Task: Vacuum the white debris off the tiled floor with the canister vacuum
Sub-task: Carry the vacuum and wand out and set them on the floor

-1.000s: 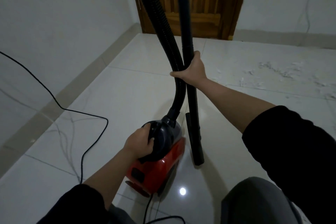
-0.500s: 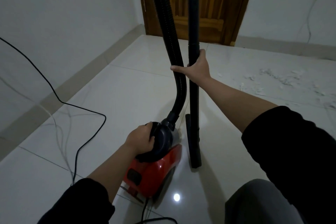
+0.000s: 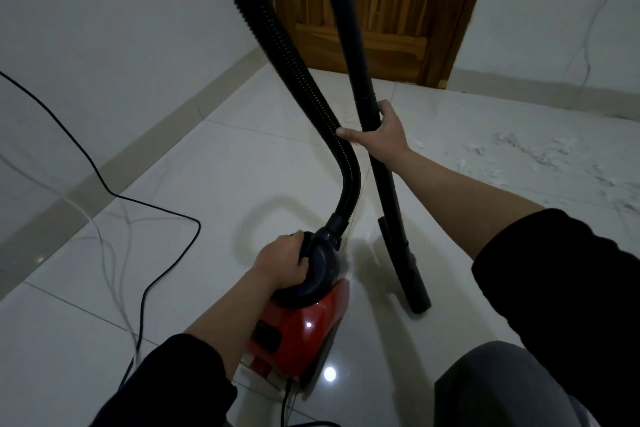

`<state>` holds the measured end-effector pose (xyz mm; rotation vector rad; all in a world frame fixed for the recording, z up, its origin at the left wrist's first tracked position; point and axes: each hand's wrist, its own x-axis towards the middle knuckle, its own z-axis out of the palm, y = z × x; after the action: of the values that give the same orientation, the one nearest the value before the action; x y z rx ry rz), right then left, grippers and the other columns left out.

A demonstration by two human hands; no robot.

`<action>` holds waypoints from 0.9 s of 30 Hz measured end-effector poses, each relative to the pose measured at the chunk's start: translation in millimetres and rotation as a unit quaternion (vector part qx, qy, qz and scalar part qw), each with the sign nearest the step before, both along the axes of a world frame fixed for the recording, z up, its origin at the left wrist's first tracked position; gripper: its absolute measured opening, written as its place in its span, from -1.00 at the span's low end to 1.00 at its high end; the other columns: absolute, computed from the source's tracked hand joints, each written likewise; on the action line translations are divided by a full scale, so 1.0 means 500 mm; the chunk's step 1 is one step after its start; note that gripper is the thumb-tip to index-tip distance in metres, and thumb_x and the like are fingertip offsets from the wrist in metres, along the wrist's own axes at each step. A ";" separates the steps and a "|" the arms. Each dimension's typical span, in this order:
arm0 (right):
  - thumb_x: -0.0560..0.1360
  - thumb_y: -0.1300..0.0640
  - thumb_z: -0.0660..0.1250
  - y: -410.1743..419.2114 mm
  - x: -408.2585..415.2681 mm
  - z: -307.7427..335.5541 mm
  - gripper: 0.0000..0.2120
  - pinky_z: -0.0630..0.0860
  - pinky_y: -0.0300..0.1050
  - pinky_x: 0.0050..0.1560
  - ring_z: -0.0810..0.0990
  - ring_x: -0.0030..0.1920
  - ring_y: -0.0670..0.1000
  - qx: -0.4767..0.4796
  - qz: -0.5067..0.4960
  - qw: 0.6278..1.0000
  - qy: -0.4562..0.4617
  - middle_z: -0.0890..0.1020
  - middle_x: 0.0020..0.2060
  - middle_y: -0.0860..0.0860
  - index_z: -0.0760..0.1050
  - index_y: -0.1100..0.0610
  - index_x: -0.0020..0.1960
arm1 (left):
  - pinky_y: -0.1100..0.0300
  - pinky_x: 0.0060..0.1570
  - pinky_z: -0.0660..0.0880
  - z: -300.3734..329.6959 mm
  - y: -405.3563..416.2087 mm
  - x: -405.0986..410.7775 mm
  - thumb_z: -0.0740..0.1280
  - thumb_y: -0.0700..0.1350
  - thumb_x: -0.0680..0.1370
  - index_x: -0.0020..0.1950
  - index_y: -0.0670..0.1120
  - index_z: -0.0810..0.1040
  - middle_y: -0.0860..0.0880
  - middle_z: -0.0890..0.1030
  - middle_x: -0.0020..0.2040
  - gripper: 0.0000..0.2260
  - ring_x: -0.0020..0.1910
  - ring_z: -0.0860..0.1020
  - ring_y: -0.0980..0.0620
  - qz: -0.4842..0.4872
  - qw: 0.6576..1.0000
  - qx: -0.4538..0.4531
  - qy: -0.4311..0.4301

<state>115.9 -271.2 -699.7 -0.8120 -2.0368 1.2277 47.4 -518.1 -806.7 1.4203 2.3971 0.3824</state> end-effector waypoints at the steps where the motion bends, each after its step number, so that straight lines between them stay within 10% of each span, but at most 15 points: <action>1: 0.29 -0.06 0.63 -0.004 -0.007 -0.002 -0.45 0.49 -0.26 -0.12 0.51 -0.12 -0.11 -0.022 -0.008 1.000 0.015 0.49 -0.13 -0.09 0.40 0.12 0.07 | 0.07 -0.20 0.51 -0.001 0.000 -0.002 0.26 -0.11 0.46 0.17 -0.16 0.42 -0.14 0.59 -0.02 -0.69 -0.07 0.57 -0.14 0.000 1.000 0.003 -0.003; 7: 0.40 -0.09 0.54 -0.050 -0.033 -0.047 -0.62 0.59 -0.07 -0.16 0.56 -0.29 -0.02 -0.180 -0.096 0.972 0.119 0.58 -0.25 0.03 0.42 0.11 -0.06 | 0.05 -0.16 0.52 -0.002 -0.002 -0.002 0.26 -0.10 0.45 0.16 -0.17 0.42 -0.15 0.59 -0.02 -0.68 -0.05 0.57 -0.17 0.002 1.000 0.006 -0.014; 17: 0.48 -0.14 0.44 -0.027 -0.002 -0.046 -0.69 0.53 -0.09 0.01 0.54 -0.15 -0.05 -0.146 -0.094 0.978 0.118 0.55 -0.16 0.00 0.40 0.03 -0.04 | 0.10 -0.12 0.51 0.000 -0.003 0.000 0.27 -0.13 0.46 0.22 -0.17 0.42 -0.16 0.59 0.04 -0.66 0.00 0.57 -0.16 0.012 1.000 0.015 -0.025; 23: 0.53 -0.05 0.41 -0.038 -0.013 -0.047 -0.73 0.40 -0.48 -0.29 0.48 -0.24 -0.18 -0.107 -0.070 0.987 0.094 0.48 -0.24 -0.10 0.41 0.11 0.01 | 0.10 -0.09 0.50 0.003 -0.003 0.002 0.28 -0.14 0.47 0.28 -0.14 0.41 -0.16 0.58 0.08 -0.63 0.03 0.56 -0.16 0.013 0.999 0.020 -0.030; 27: 0.53 -0.06 0.41 -0.032 -0.018 -0.047 -0.73 0.39 -0.38 -0.25 0.45 -0.26 -0.17 -0.099 -0.068 0.989 0.091 0.46 -0.26 -0.11 0.40 0.10 0.00 | 0.09 -0.08 0.49 0.000 -0.001 0.002 0.28 -0.13 0.48 0.28 -0.15 0.40 -0.17 0.58 0.09 -0.62 0.04 0.55 -0.17 0.015 0.999 0.015 -0.027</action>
<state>107.1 -287.4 -723.3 -0.8795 -1.7058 1.3874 48.5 -518.8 -806.9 1.3709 2.3822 0.4600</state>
